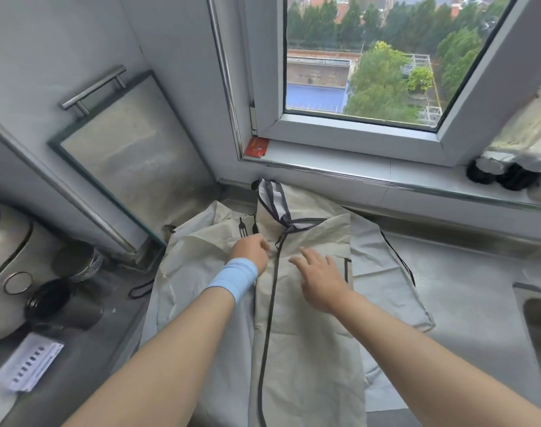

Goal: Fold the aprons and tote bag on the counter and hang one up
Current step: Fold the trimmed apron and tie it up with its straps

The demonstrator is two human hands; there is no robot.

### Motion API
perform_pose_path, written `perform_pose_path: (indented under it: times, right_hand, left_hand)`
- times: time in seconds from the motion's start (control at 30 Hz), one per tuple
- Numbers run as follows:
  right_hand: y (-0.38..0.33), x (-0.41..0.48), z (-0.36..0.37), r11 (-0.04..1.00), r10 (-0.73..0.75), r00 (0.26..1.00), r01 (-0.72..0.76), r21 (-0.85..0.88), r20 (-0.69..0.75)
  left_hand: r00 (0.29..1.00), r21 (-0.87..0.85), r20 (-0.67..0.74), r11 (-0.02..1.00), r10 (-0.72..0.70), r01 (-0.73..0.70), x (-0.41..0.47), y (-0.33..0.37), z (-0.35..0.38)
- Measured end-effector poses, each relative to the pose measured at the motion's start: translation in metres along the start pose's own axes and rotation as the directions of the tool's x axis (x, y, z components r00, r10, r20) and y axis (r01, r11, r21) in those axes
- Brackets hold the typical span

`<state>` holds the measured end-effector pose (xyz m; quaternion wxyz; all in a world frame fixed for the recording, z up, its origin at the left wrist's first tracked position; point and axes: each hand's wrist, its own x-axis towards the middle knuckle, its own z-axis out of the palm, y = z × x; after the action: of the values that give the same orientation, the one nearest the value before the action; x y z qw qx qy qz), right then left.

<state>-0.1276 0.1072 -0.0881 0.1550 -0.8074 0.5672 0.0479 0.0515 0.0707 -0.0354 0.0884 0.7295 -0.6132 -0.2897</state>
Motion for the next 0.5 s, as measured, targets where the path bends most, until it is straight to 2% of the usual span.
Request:
perform_pose_path:
  times: [0.07, 0.13, 0.23, 0.3, 0.4, 0.5]
  right_hand:
    - [0.013, 0.005, 0.004, 0.995, 0.09, 0.994, -0.087, -0.045, 0.058]
    - [0.022, 0.007, 0.008, 0.995, 0.079, 0.988, -0.069, -0.073, 0.133]
    - [0.028, 0.005, 0.008, 0.998, 0.034, 0.971, -0.019, -0.066, 0.236]
    - [0.03, 0.006, 0.0, 0.998, 0.003, 0.974, 0.012, -0.063, 0.227]
    - [0.036, 0.019, -0.022, 1.0, -0.014, 0.999, 0.015, -0.011, 0.045]
    - [0.043, 0.046, -0.043, 0.989, 0.097, 0.969, -0.068, 0.132, -0.228]
  left_hand:
    - [0.985, 0.057, 0.022, 0.983, 0.171, -0.172, 0.008, 0.008, 0.007]
    - [0.948, 0.212, 0.094, 0.924, 0.304, -0.317, 0.014, 0.016, 0.02]
    - [0.908, 0.353, 0.054, 0.843, 0.416, -0.407, 0.027, 0.025, 0.028]
    - [0.891, 0.385, 0.009, 0.821, 0.454, -0.422, 0.038, 0.029, 0.025]
    - [0.89, 0.415, 0.037, 0.803, 0.454, -0.427, 0.06, 0.035, 0.014]
    - [0.9, 0.482, 0.114, 0.769, 0.42, -0.42, 0.081, 0.039, 0.004]
